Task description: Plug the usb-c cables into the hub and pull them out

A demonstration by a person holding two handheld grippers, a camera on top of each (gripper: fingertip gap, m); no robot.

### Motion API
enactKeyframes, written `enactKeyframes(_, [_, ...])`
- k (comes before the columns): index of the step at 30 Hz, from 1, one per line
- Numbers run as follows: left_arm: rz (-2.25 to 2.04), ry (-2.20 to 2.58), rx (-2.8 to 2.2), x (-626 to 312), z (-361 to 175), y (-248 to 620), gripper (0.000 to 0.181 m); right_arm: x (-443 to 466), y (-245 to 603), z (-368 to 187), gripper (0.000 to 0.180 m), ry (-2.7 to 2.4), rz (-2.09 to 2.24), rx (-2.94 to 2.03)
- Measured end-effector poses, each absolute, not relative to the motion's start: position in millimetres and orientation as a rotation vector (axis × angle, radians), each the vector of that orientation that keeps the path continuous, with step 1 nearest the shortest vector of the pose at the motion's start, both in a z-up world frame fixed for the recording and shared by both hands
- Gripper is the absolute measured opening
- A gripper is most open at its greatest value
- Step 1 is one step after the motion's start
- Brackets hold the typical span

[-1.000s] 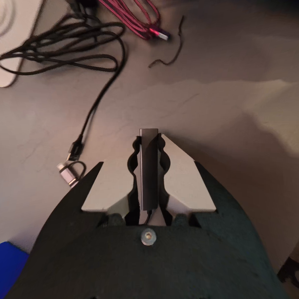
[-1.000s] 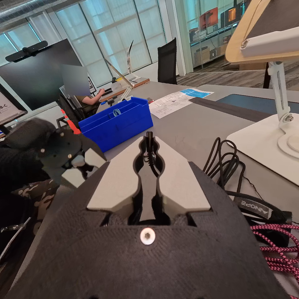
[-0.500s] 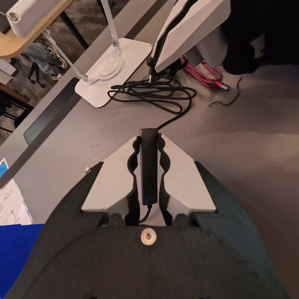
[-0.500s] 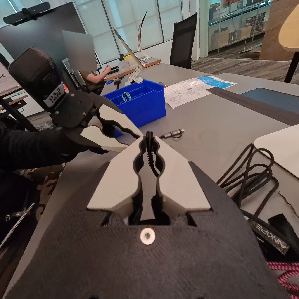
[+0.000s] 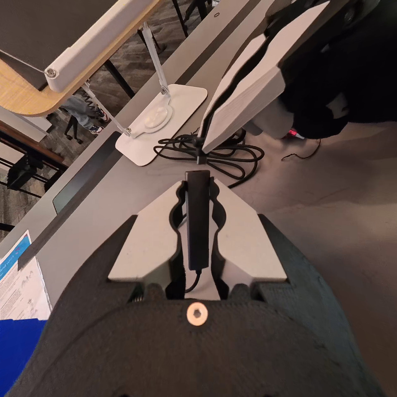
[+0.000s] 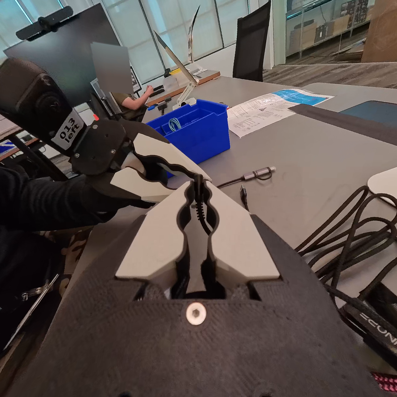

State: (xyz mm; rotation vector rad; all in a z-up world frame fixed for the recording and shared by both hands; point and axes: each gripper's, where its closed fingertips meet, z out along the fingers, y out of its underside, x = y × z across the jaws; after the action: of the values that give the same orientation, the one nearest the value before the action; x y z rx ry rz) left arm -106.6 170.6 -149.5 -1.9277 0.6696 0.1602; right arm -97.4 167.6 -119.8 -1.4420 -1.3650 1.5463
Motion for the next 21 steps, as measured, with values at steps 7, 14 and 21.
enactKeyframes(7, [0.194, 0.693, -1.907, -103.2, -145.4, 170.3, 0.020, -98.7, 167.8, -122.7, 0.005, -1.356, 1.558, -1.467])
enactKeyframes(14, [0.233, 0.712, -1.901, -100.1, -146.6, 171.7, 0.020, -97.5, 172.5, -124.6, 0.005, -1.326, 1.578, -1.516])
enactKeyframes(21, [0.300, 0.737, -1.902, -100.7, -148.9, 173.8, 0.020, -97.9, 171.7, -124.5, 0.005, -1.311, 1.607, -1.534])
